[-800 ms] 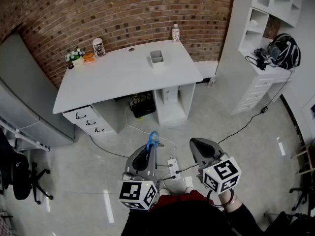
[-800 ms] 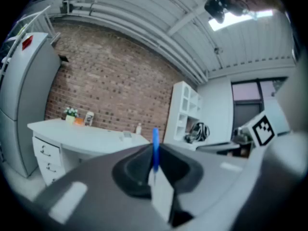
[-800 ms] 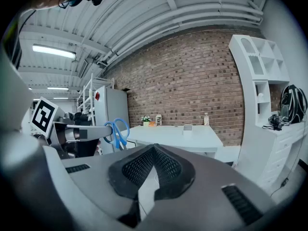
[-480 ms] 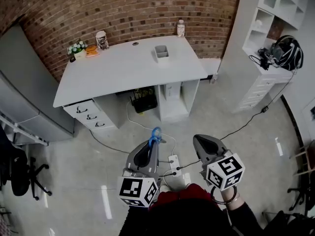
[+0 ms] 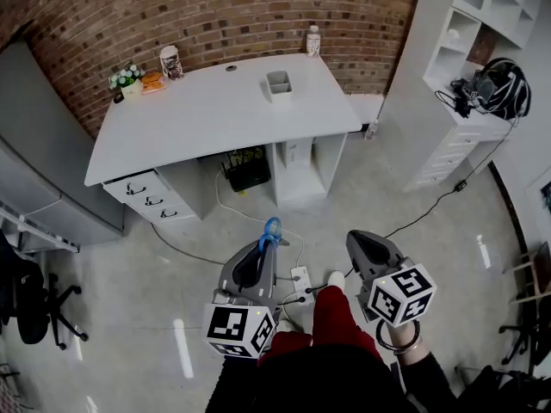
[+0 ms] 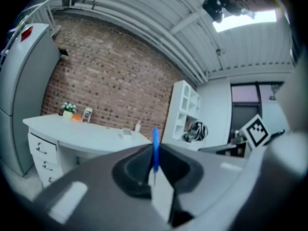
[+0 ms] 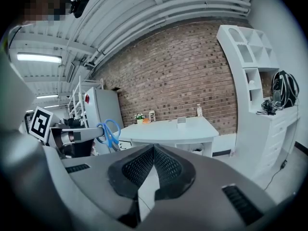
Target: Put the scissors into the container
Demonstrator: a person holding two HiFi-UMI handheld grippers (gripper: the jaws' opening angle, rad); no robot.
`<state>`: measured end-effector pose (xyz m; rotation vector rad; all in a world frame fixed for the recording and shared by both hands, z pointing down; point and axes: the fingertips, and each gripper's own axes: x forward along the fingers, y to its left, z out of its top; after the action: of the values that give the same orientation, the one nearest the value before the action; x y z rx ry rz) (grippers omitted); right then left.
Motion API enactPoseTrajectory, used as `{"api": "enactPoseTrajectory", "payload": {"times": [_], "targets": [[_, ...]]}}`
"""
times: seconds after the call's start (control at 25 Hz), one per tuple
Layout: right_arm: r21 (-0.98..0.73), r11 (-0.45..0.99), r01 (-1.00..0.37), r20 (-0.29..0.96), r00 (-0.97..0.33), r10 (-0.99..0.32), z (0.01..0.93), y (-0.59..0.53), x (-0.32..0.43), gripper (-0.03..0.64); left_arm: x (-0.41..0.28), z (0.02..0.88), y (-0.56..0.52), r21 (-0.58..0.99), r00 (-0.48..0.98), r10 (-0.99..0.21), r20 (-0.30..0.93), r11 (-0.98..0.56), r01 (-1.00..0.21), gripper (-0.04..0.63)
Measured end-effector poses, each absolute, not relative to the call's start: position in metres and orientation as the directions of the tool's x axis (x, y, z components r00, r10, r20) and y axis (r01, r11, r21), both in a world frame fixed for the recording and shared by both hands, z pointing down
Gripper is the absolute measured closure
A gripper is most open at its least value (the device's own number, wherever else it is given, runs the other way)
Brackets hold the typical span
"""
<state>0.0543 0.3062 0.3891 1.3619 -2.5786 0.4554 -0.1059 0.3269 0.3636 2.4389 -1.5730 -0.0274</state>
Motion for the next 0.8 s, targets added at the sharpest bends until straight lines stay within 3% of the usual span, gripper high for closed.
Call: {"api": "enactPoseTrajectory", "payload": {"times": [0.8], "targets": [[-0.207,0.594,-0.777,0.303,-0.628,-0.717,0.398,0.162,0.11,0.608,-0.049,0.385,0.187,0.199,0.345,-0.921,0.182,-0.309,-0.93,0.566]]}}
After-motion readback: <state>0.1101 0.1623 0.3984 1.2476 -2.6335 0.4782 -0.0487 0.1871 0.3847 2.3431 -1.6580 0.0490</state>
